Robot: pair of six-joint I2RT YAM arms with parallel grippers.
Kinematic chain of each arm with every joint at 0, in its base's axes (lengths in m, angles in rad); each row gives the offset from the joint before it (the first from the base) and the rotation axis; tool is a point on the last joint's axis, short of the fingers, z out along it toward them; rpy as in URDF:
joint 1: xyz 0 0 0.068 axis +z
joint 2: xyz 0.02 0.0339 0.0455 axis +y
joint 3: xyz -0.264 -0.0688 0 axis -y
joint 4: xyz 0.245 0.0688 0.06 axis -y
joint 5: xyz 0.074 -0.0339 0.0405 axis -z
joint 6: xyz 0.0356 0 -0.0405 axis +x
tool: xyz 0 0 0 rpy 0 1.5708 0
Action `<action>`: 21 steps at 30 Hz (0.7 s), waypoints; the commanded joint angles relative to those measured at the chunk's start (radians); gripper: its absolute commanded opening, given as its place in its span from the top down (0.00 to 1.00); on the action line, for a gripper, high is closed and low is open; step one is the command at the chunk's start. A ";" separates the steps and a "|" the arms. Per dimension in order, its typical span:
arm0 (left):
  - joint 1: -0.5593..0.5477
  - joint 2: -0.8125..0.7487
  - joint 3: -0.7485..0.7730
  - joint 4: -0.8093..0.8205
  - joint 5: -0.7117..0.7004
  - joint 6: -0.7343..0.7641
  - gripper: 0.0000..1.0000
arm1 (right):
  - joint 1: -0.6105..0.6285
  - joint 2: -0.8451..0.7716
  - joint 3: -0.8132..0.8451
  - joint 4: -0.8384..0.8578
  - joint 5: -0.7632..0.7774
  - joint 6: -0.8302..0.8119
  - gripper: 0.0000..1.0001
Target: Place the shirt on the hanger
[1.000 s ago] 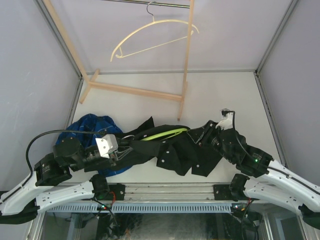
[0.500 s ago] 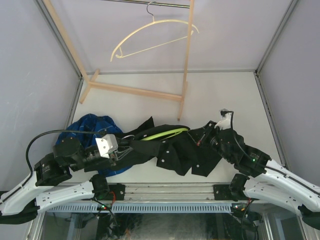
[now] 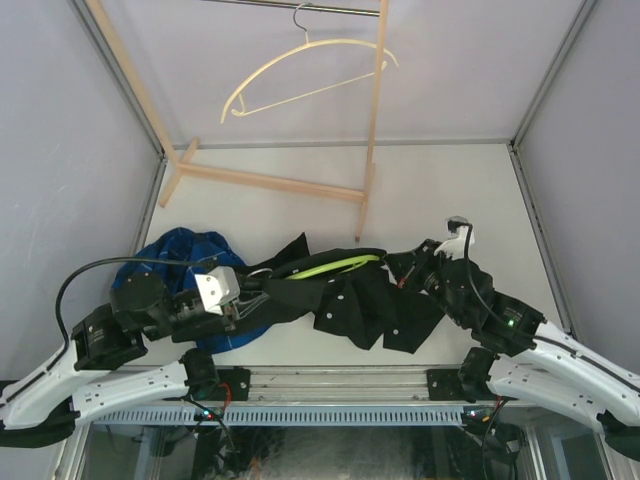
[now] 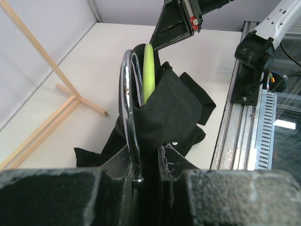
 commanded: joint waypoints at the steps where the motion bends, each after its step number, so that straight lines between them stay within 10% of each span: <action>1: 0.003 0.004 0.036 0.073 0.003 0.012 1.00 | -0.010 -0.024 0.010 -0.004 0.118 -0.099 1.00; 21: 0.003 0.118 0.027 0.019 -0.078 0.018 1.00 | -0.003 -0.074 0.048 0.165 -0.161 -0.339 1.00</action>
